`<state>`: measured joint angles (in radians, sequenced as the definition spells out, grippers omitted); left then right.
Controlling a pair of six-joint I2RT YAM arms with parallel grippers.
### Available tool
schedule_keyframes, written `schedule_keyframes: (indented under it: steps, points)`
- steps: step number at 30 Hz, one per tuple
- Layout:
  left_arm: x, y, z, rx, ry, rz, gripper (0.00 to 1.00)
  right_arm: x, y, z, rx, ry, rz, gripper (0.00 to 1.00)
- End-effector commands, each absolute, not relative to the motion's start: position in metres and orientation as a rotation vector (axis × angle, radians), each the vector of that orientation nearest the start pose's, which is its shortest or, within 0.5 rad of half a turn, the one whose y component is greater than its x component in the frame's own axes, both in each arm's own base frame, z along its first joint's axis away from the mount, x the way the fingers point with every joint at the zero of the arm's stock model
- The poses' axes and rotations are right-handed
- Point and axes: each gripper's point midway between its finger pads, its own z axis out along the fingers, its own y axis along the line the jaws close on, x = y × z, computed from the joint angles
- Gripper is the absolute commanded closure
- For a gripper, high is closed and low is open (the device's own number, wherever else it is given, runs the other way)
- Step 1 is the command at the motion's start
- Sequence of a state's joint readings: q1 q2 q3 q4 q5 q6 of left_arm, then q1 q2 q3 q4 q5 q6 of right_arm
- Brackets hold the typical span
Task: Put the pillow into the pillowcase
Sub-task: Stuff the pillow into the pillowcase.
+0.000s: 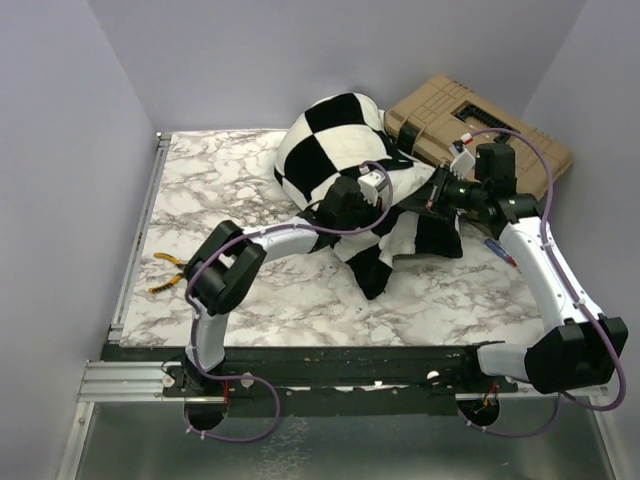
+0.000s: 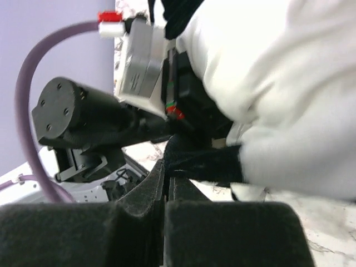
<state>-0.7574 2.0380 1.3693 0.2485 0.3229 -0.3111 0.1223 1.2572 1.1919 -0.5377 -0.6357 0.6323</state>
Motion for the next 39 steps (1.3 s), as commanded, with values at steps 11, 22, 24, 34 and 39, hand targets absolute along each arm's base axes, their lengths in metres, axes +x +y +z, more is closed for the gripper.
schedule_keyframes:
  steps: [11,22,24,34,39]
  points:
    - [0.302,-0.307,0.193,0.479,2.121,-0.622,0.85,0.4,0.184,0.183,0.226,2.342,1.169,1.0]
    - [0.316,-0.233,0.298,0.041,1.979,-0.468,0.19,0.379,0.18,0.126,0.204,2.518,1.099,1.0]
    - [0.327,-0.238,0.317,0.05,1.946,-0.467,0.21,0.373,0.181,0.124,0.197,2.524,1.111,1.0]
    - [0.362,-0.267,0.246,0.155,2.108,-0.389,0.23,0.343,0.208,0.211,-0.13,2.227,1.436,1.0]
    - [0.353,-0.279,0.192,0.163,2.248,-0.474,0.61,0.301,0.209,0.278,-0.306,2.055,1.497,1.0]
